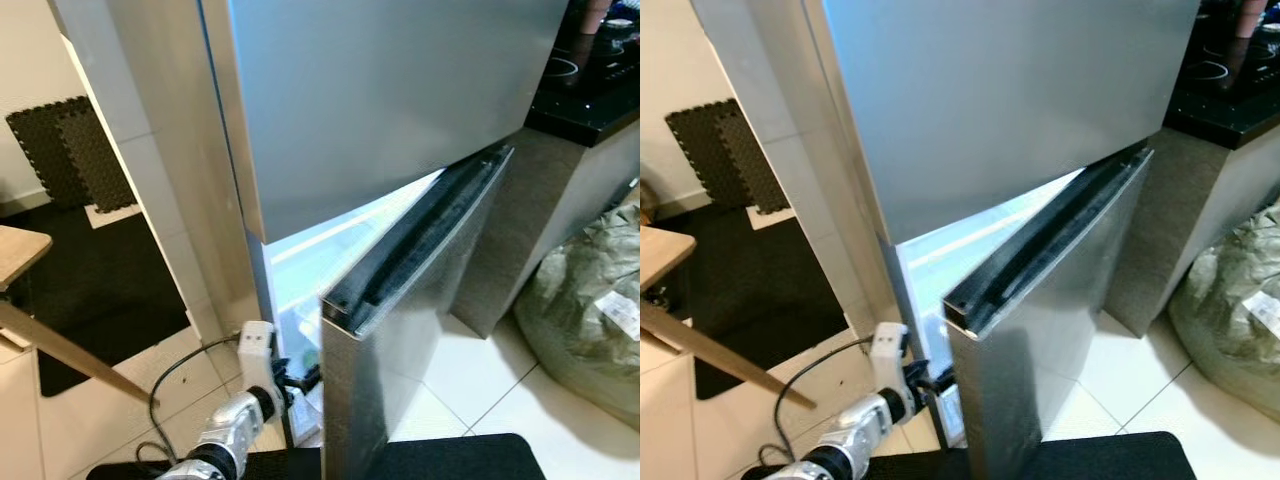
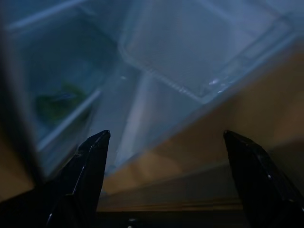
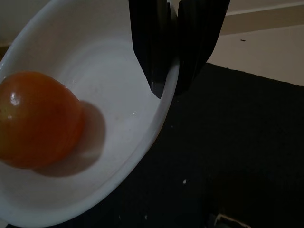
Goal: Restocking fridge
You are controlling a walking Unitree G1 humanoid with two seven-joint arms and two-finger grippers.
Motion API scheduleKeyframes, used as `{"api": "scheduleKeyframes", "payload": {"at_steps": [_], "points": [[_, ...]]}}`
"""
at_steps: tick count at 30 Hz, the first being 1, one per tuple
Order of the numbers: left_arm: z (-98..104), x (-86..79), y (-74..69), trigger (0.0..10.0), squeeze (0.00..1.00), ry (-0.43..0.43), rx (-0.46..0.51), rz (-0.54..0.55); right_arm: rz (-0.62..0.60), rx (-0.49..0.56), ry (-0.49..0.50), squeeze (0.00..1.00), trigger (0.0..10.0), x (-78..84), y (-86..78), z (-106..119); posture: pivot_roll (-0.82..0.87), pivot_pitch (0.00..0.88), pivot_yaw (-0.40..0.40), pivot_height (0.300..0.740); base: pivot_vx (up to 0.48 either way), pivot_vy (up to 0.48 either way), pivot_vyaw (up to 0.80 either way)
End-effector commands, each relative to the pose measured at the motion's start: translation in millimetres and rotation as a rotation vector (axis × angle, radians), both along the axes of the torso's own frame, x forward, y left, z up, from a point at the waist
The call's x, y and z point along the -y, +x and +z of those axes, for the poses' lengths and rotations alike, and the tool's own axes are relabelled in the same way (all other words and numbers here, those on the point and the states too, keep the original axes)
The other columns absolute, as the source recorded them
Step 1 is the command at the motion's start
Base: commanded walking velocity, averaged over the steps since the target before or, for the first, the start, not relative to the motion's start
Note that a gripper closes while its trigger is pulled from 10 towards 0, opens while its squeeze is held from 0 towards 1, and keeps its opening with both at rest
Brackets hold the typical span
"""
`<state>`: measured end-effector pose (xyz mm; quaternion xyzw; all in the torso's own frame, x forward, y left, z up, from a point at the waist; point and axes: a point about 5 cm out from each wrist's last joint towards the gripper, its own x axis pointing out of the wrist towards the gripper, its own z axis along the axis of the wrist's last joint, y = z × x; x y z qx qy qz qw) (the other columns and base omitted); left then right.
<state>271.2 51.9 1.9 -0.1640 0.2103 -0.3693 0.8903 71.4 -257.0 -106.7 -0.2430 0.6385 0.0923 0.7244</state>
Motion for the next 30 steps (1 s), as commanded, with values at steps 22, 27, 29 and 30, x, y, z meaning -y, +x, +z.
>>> {"api": "scheduleKeyframes", "payload": {"at_steps": [22,27,29,30], "points": [[-32.3,-13.4,-36.5,10.0,0.0,0.224,-0.07,-0.277,-0.012,0.0,-0.001,0.0,10.0,-2.5,-2.6,-1.2,-0.17,0.0,0.053,0.74,0.0,0.0,0.0],[-62.5,-61.1,-62.0,10.0,0.0,0.358,-0.249,-0.101,-0.016,0.0,0.0,0.0,10.0,-3.7,-4.0,-1.8,-0.17,0.0,0.057,0.74,0.0,0.0,0.0],[-74.1,-75.3,-78.7,10.0,0.0,0.4,-0.321,-0.058,-0.018,0.001,-0.002,0.0,10.0,-3.7,-4.4,-1.9,-0.17,0.0,0.058,0.74,0.0,0.0,0.0],[-80.5,-82.7,-89.6,10.0,0.0,0.423,-0.364,-0.034,-0.017,0.0,-0.005,0.0,10.0,-3.5,-5.0,-2.0,-0.17,0.0,0.056,0.74,0.0,0.0,0.0]]}}
